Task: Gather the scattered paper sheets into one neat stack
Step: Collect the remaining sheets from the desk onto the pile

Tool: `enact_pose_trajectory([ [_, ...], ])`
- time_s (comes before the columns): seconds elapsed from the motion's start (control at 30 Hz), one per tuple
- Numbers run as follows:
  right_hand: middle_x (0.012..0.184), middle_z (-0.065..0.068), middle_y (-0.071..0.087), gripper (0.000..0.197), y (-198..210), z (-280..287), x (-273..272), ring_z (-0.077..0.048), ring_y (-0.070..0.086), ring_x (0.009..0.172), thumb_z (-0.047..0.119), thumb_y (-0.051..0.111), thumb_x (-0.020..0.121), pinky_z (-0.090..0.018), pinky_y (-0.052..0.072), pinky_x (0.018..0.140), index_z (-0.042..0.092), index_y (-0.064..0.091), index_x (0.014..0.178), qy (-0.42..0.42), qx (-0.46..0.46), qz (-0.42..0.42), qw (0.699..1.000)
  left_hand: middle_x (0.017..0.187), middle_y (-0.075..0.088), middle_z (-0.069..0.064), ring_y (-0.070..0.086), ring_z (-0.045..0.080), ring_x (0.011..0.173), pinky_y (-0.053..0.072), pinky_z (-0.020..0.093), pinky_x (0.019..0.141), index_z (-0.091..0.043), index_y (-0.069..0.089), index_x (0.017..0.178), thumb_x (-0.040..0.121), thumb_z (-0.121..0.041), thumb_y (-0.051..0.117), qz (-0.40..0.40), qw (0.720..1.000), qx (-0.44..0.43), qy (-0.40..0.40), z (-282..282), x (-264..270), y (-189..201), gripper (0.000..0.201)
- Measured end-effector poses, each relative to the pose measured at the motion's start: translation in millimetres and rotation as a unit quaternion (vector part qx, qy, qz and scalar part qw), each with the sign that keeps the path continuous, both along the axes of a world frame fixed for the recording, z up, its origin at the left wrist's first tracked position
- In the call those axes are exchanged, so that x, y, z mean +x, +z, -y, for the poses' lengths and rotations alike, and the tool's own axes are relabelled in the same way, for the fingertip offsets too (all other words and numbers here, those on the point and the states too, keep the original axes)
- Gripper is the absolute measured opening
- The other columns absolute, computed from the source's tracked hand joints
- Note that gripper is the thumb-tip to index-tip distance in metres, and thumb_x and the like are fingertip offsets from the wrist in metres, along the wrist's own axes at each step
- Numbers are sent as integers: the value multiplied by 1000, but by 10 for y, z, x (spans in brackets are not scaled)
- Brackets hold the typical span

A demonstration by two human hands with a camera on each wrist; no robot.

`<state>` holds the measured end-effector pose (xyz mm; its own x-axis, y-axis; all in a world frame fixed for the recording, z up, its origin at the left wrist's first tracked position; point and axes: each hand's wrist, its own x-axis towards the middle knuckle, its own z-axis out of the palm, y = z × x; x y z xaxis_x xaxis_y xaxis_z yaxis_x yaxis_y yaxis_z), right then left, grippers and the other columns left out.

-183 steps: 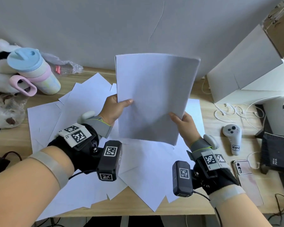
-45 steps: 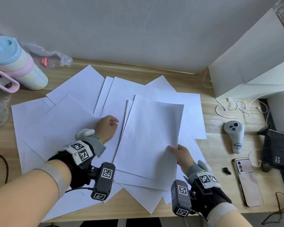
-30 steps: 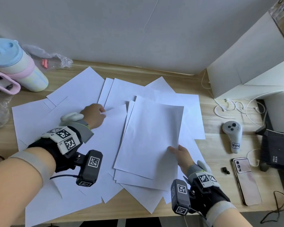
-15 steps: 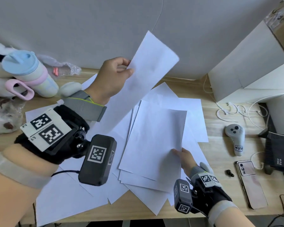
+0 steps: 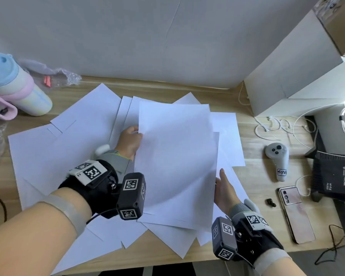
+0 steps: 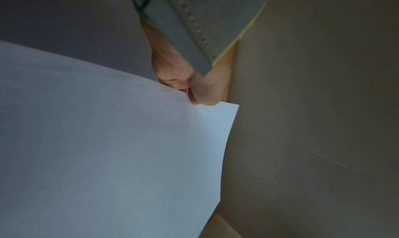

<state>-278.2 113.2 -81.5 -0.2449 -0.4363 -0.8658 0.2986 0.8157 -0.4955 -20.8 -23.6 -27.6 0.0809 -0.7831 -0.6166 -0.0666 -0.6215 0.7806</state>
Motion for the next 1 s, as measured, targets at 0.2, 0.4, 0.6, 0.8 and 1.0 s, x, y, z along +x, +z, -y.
enact_pose_trajectory([
  [0.2, 121, -8, 66, 68, -46, 0, -62, -25, 61, 109, 64, 22, 92, -36, 48, 86, 15, 62, 118, 28, -19, 29, 999, 123, 61, 19, 54, 25, 89, 43, 33, 77, -3, 59, 118, 88, 0, 38, 74, 997, 21, 9, -71, 141, -428, 37],
  [0.4, 111, -10, 71, 39, -11, 44, -17, -27, 66, 100, 37, 58, 89, -40, 50, 88, 10, 63, 117, 131, -34, -19, 991, 128, 58, 22, 58, 32, 106, 44, 49, 99, -4, 58, 115, 91, -1, 44, -16, 999, 32, -33, -73, -16, -499, 28],
  [0.6, 97, -14, 67, 14, -51, 93, 36, -28, 62, 83, 7, 56, 88, -34, 50, 72, 7, 62, 101, 168, -51, -109, 978, 103, 63, 11, 56, 24, 90, 48, 39, 86, -6, 64, 109, 92, -3, 37, 36, 990, 5, -136, -61, -112, -431, 32],
  [0.8, 76, -7, 59, 16, -46, 68, -13, -22, 55, 65, 0, 46, 91, -28, 46, 57, 9, 58, 97, 112, -80, -137, 981, 117, 66, 10, 60, 27, 111, 49, 35, 95, -17, 66, 98, 84, 2, 45, 253, 917, -10, -309, 105, 489, -370, 32],
  [1.0, 73, -8, 52, 20, -44, 18, -67, -21, 48, 61, -2, 43, 90, -29, 41, 55, 13, 55, 85, 76, -73, -151, 983, 120, 52, -1, 52, 18, 117, 45, 26, 88, -24, 60, 110, 76, -6, 57, 383, 762, 9, -522, 85, 694, -303, 39],
])
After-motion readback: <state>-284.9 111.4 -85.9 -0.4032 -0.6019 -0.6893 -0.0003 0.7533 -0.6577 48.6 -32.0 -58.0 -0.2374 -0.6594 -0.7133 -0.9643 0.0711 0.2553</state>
